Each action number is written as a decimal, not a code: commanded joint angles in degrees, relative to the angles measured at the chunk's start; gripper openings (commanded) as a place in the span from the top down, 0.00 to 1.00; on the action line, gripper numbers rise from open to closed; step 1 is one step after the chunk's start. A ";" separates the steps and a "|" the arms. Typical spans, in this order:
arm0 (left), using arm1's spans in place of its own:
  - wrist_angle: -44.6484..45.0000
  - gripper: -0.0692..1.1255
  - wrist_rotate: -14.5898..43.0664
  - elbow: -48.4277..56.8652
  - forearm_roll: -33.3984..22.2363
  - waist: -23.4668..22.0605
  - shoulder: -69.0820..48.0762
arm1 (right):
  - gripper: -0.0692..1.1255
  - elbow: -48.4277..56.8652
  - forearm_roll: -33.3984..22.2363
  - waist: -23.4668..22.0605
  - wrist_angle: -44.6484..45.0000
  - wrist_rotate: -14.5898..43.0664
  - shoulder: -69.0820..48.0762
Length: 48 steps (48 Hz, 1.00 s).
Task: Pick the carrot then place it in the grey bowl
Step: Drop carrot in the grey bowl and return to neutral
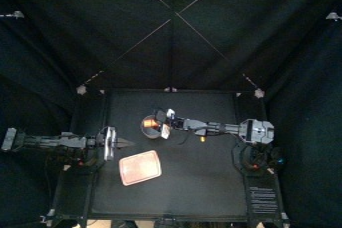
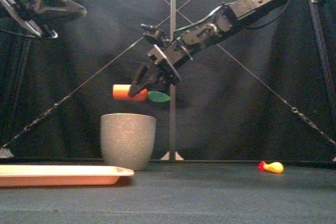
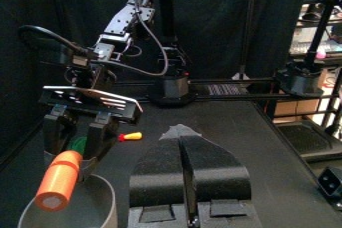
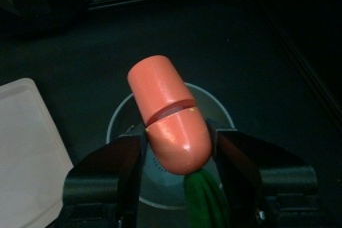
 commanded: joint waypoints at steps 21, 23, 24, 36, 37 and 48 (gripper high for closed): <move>-0.18 0.95 0.00 -0.70 0.09 0.09 -0.26 | 0.11 1.41 0.26 -0.09 -0.26 0.00 -6.86; -0.18 0.95 0.00 -0.70 0.09 0.09 -0.26 | 0.11 2.72 0.18 0.00 -0.62 0.00 -8.79; -0.18 0.95 0.00 -0.70 0.00 0.09 -0.26 | 0.11 3.96 0.18 0.35 -0.97 0.09 -10.28; -0.18 0.95 0.00 -0.62 0.18 0.09 -0.35 | 0.11 19.95 0.26 5.01 -9.76 0.09 -26.37; -0.18 0.95 0.09 -0.62 0.18 0.09 -0.35 | 0.11 21.45 0.26 5.27 -10.46 0.09 -27.60; 1.85 0.95 0.00 -0.53 0.18 0.44 -0.88 | 0.11 36.83 0.53 11.16 -15.91 0.09 -43.68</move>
